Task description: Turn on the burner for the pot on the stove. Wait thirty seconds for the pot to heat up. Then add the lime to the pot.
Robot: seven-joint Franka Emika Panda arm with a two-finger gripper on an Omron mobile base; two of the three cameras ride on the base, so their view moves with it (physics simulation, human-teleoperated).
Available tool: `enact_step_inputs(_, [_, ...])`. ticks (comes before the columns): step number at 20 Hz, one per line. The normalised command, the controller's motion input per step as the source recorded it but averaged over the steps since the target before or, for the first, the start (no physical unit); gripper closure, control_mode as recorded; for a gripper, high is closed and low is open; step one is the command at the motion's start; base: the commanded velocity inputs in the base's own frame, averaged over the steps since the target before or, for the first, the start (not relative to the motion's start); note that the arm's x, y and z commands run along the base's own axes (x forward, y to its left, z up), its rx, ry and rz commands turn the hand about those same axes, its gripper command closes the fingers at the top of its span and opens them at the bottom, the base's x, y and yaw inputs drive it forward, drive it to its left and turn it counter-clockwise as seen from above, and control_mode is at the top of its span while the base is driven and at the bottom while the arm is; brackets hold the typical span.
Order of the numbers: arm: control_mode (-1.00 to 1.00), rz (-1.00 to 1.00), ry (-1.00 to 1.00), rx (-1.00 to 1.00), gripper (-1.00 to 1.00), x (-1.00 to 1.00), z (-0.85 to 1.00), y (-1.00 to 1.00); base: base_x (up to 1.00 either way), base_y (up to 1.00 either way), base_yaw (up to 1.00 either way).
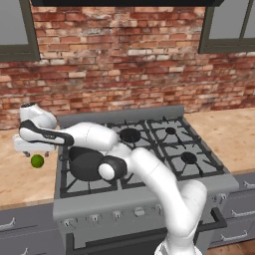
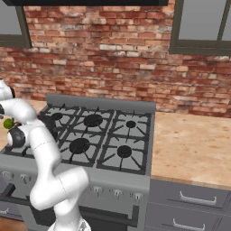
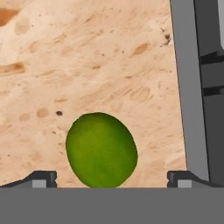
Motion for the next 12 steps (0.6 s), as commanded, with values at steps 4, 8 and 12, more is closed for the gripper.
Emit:
enact_step_inputs(4, [-1.0,-0.11,0.0,0.0,-1.0,0.0,-0.03,0.0,0.0,0.0,0.0])
enact_step_inputs(8, [-1.0,-0.16,0.0,0.0,-1.0,0.0,-0.03,0.0,0.0,0.0,0.0])
enact_step_inputs(12, [-1.0,-0.13,0.0,0.0,-1.0,0.0,-0.04,0.0,0.0,0.0,0.0])
